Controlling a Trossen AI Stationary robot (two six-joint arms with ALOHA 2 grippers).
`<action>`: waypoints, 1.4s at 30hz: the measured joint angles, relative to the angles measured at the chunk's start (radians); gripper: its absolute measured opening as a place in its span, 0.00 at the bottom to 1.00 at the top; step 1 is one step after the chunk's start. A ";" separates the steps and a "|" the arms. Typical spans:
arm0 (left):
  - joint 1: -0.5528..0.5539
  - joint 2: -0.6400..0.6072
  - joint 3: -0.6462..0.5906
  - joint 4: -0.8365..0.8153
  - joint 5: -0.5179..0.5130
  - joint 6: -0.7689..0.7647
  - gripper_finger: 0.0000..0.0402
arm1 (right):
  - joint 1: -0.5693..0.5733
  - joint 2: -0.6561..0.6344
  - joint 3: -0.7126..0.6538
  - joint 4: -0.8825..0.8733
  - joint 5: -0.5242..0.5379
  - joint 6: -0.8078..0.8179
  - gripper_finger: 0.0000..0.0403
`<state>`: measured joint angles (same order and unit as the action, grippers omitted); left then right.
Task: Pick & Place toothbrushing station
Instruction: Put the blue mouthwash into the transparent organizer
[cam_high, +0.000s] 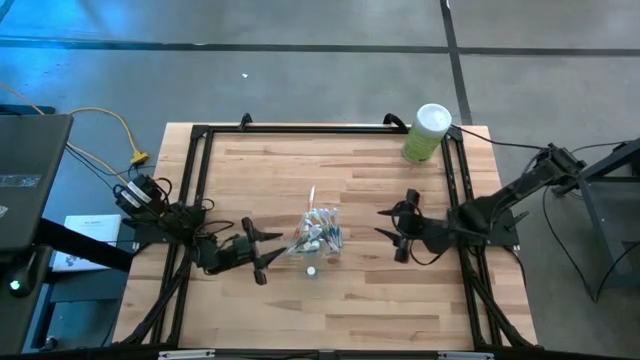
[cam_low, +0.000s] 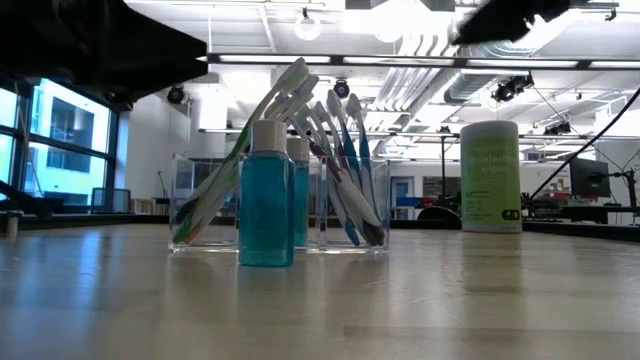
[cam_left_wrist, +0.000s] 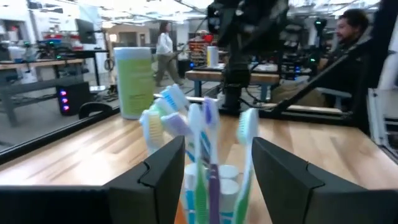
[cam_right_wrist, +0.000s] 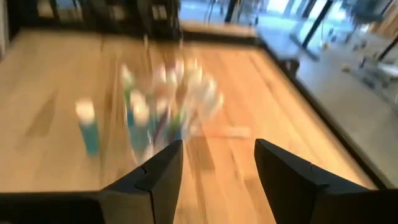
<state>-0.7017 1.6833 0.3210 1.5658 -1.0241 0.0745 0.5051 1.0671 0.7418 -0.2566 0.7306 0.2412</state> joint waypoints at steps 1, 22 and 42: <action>-0.002 -0.002 0.001 -0.001 0.003 -0.003 0.45 | 0.002 -0.003 0.000 -0.057 -0.001 0.029 0.47; -0.053 0.000 0.340 -0.531 0.133 0.032 0.45 | 0.004 0.004 -0.001 -0.313 -0.012 0.287 0.47; 0.040 0.000 0.378 -0.870 0.396 -0.125 0.45 | 0.006 0.083 -0.001 -0.087 -0.171 0.315 0.47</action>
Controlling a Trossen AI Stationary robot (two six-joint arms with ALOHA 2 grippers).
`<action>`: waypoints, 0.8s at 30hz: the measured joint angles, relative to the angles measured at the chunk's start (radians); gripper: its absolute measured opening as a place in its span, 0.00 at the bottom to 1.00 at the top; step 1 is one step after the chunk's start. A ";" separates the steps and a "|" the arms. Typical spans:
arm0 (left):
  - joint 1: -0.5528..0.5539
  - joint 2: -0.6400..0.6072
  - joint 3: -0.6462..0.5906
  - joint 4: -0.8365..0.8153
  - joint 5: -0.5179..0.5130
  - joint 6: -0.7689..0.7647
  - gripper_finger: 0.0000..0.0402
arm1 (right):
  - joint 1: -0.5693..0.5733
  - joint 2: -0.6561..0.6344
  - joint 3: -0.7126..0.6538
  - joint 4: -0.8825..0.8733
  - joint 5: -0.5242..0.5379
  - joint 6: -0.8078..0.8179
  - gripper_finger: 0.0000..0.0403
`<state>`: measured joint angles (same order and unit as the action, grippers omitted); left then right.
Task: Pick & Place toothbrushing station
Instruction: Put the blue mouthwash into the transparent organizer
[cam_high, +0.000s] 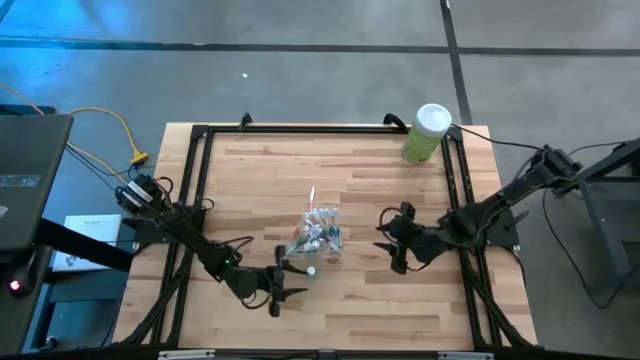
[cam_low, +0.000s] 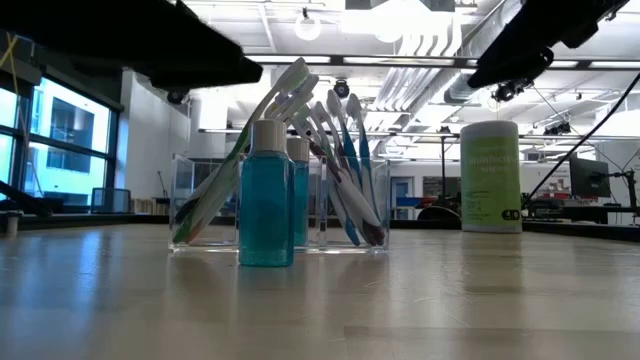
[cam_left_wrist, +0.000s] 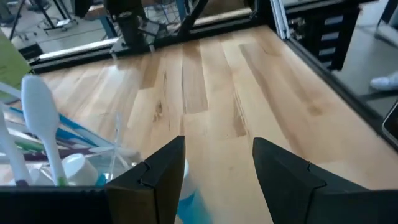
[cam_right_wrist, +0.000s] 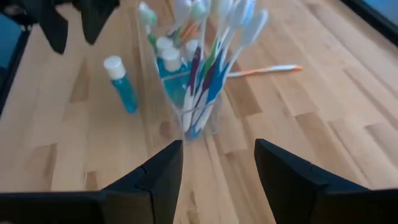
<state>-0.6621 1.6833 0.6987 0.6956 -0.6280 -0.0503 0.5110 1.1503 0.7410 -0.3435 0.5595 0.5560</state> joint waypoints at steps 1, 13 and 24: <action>0.006 0.000 0.000 -0.010 0.006 0.000 0.45 | 0.000 0.012 0.000 0.005 -0.005 0.001 0.47; 0.087 0.000 0.000 -0.090 0.034 -0.011 0.45 | 0.000 0.097 0.000 0.059 -0.020 0.000 0.47; 0.130 0.025 0.000 -0.103 0.136 -0.141 0.45 | 0.000 0.098 0.000 0.108 -0.019 -0.036 0.47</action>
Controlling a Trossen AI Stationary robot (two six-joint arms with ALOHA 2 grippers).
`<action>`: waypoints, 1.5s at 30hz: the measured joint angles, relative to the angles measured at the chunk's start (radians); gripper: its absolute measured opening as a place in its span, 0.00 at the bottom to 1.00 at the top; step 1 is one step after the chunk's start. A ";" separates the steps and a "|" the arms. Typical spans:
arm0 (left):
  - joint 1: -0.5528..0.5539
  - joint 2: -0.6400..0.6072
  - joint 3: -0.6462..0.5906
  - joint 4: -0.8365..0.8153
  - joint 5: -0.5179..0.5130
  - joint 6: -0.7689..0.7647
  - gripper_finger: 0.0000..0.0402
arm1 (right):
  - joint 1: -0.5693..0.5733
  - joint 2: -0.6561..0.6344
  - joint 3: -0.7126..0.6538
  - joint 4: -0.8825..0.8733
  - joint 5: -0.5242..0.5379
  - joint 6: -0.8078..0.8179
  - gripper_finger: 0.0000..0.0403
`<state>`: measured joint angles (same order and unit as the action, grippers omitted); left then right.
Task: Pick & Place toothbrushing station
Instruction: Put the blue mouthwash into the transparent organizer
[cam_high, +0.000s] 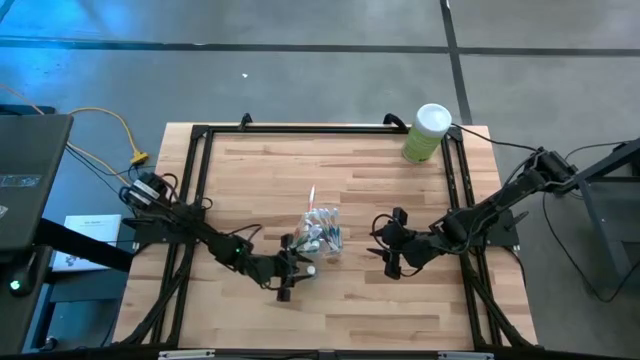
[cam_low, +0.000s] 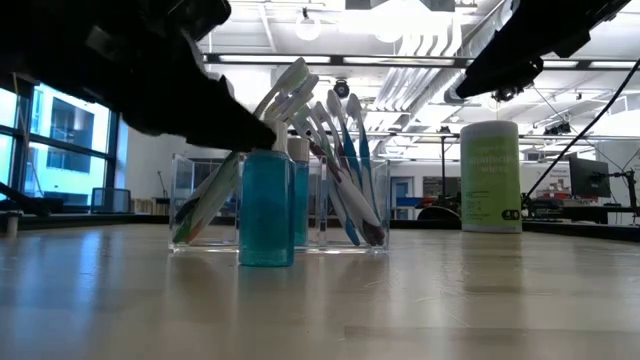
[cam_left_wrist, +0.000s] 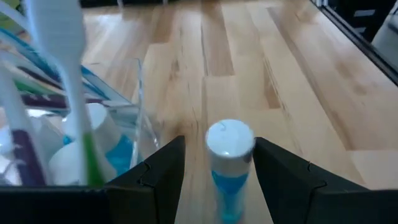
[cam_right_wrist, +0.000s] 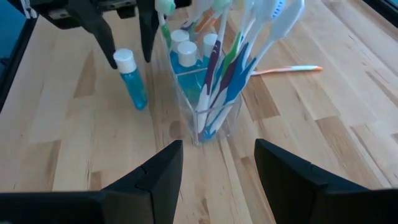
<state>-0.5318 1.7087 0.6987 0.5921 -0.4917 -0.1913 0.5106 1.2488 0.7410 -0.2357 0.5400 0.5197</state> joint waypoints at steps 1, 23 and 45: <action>0.002 0.006 0.000 0.006 0.005 0.003 0.45 | 0.000 0.000 0.000 0.002 0.000 0.000 0.47; 0.010 0.022 0.001 0.016 0.028 -0.058 0.26 | 0.000 0.000 0.000 0.008 0.003 -0.001 0.47; -0.066 0.001 0.094 -0.003 -0.096 0.006 0.21 | 0.000 0.000 0.000 -0.003 0.001 -0.022 0.47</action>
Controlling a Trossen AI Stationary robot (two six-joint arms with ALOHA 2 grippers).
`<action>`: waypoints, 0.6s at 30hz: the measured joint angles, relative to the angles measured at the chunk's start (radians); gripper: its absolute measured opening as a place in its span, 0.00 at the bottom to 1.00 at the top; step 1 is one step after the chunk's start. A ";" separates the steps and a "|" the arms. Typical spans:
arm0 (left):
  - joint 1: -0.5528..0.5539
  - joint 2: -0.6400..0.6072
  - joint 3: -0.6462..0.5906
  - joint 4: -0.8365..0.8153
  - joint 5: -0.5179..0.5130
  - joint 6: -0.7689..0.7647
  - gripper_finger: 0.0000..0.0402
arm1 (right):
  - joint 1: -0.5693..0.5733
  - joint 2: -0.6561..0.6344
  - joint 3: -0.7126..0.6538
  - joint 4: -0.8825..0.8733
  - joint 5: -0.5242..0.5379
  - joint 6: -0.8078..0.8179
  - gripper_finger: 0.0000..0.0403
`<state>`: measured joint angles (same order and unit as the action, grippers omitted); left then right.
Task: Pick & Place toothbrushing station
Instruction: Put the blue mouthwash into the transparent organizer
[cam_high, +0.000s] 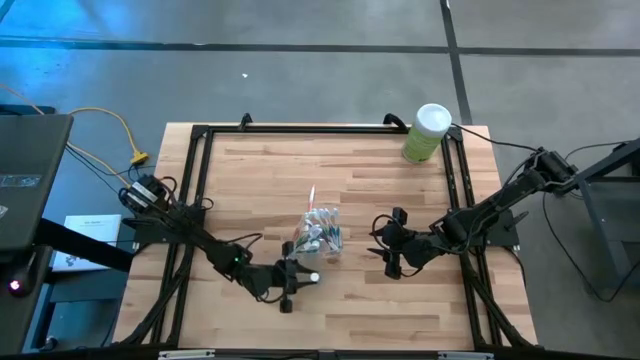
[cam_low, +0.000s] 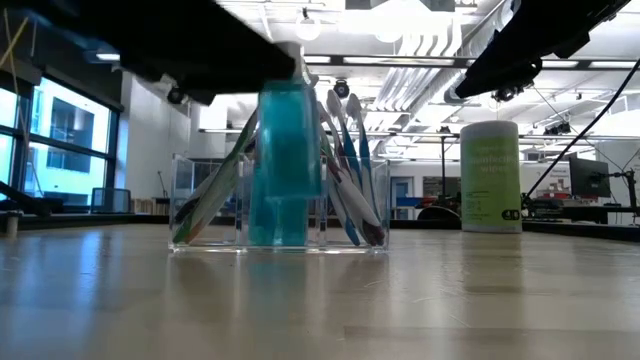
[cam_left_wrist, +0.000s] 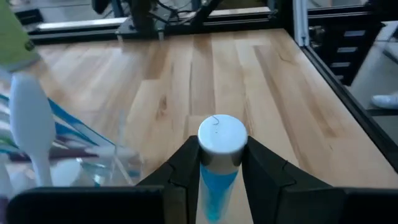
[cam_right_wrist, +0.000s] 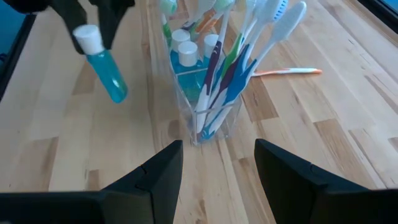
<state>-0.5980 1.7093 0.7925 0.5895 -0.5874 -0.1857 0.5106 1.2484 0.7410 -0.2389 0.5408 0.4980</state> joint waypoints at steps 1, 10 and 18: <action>0.000 -0.002 0.020 -0.023 -0.020 0.002 0.21 | 0.000 0.000 0.000 -0.003 0.000 -0.001 0.47; 0.024 -0.009 0.177 -0.067 -0.310 0.072 0.21 | 0.000 0.000 0.000 -0.036 -0.005 -0.010 0.47; 0.061 -0.009 0.182 -0.133 -0.344 -0.015 0.21 | 0.000 0.000 0.000 -0.048 -0.023 -0.031 0.47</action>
<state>-0.5366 1.7004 0.9745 0.4563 -0.9312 -0.2004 0.5106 1.2484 0.7410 -0.2873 0.5175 0.4667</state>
